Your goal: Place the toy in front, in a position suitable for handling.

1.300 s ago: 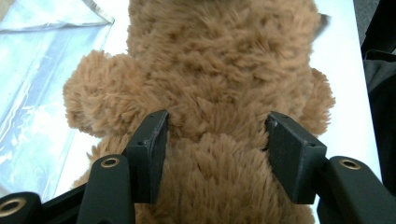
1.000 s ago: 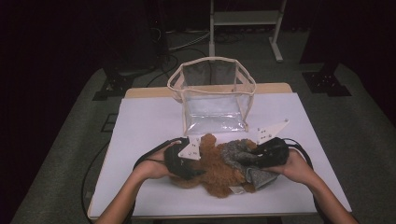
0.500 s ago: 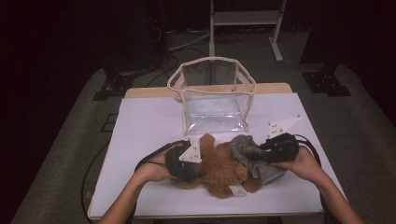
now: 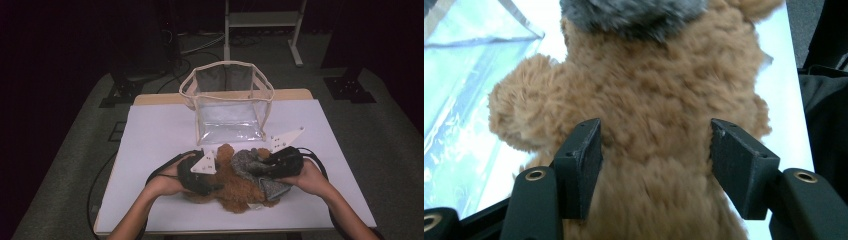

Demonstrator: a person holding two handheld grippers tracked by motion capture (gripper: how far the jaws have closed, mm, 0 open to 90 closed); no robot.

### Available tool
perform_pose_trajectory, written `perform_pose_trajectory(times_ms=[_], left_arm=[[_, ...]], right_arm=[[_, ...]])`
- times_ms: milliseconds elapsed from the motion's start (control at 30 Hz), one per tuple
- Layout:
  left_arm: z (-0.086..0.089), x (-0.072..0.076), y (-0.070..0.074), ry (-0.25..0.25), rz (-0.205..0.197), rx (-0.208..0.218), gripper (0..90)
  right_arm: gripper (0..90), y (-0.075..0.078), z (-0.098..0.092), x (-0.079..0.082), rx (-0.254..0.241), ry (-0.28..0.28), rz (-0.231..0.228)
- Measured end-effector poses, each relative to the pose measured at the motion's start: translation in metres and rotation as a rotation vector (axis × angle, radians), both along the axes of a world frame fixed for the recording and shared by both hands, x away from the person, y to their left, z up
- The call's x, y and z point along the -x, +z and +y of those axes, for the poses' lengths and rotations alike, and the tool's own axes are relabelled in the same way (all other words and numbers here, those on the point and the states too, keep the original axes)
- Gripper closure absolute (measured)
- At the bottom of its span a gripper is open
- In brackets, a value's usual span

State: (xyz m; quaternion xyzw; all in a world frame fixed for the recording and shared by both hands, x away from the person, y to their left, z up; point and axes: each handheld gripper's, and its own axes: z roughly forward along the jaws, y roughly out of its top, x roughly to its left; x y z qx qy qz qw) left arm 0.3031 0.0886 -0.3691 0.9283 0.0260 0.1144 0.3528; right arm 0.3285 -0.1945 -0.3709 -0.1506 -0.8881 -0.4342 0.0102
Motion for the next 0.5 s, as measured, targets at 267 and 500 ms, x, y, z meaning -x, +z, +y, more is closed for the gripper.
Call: perform_pose_trajectory(times_ms=[267, 500], left_arm=[[0.0, 0.003, -0.007, -0.011, 0.011, -0.027, 43.0], [-0.003, 0.005, -0.006, -0.028, -0.002, -0.053, 44.6]], right_arm=[[75.6, 0.011, -0.014, -0.003, 0.055, -0.01, -0.025], [75.5, 0.02, 0.006, -0.013, 0.076, 0.01, -0.049]])
